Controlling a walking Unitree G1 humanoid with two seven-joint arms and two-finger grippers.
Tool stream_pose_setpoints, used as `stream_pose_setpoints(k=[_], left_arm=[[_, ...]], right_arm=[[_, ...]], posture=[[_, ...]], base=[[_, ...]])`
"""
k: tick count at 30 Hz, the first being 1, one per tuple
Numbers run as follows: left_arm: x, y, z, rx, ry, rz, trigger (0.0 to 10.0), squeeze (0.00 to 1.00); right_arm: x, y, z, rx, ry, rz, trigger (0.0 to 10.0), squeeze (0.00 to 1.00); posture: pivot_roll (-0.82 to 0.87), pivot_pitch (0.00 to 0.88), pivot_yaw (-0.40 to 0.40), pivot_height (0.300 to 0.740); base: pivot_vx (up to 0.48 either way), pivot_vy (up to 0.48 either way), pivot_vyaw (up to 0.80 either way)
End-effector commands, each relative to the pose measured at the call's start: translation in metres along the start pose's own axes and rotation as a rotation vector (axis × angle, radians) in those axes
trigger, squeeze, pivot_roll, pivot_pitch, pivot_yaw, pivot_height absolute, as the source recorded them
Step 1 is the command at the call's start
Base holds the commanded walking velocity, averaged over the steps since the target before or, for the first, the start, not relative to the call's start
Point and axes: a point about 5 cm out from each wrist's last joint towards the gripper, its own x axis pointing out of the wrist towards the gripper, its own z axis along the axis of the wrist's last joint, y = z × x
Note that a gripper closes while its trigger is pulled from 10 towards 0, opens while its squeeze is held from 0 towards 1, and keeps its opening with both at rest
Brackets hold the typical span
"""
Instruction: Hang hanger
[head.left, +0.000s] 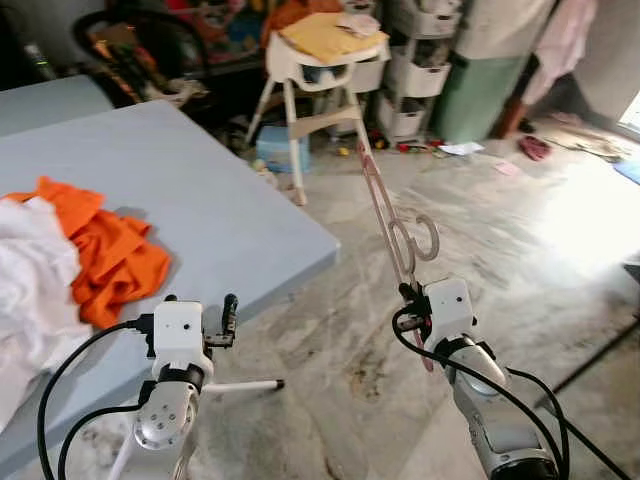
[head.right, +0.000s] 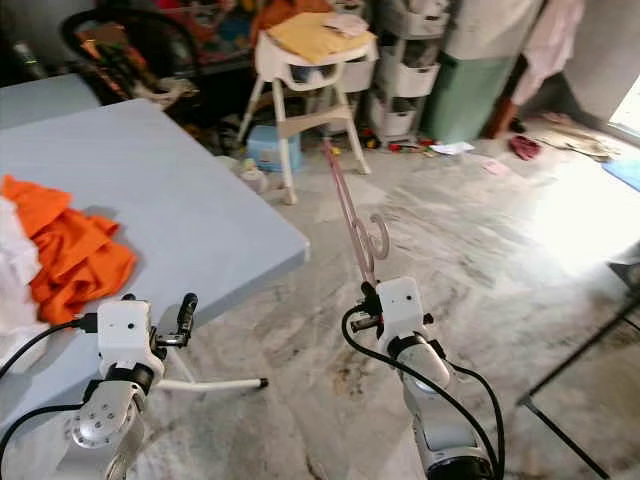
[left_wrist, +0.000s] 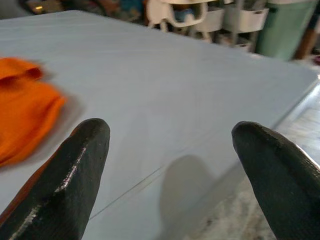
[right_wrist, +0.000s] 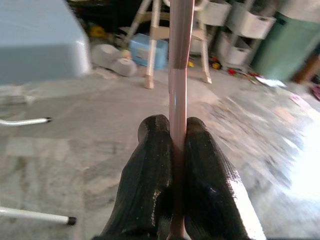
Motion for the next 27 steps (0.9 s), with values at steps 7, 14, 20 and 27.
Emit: stream_pose_setpoints(k=[7, 14, 20, 27], left_arm=[[0.0025, -0.0003, -0.0029, -0.009, 0.031, 0.002, 10.0, 0.00], [0.0016, 0.0007, -0.0033, -0.010, 0.039, 0.007, 10.0, 0.00], [0.0031, 0.0016, 0.0005, -0.014, 0.034, 0.010, 10.0, 0.00], [0.0044, 0.0013, -0.0006, -0.017, 0.042, 0.007, 10.0, 0.00]], right_arm=[[-0.0012, -0.0051, 0.0011, 0.004, 0.002, -0.025, 10.0, 0.00], [-0.0007, -0.0033, 0.0010, 0.014, 0.003, -0.025, 10.0, 0.00], [-0.0011, -0.0036, 0.0003, 0.026, 0.006, -0.044, 10.0, 0.00], [-0.0003, -0.0078, -0.0079, 0.032, 0.078, -0.107, 10.0, 0.00]], posture=[[-0.01, 0.000, -0.017, 0.740], [0.00, 0.000, -0.014, 0.740], [-0.01, 0.000, -0.011, 0.740], [-0.01, 0.000, -0.007, 0.740]], base=[[-0.242, 0.000, -0.33], [-0.301, 0.000, 0.00], [-0.316, 0.000, 0.00], [-0.316, 0.000, 0.00]])
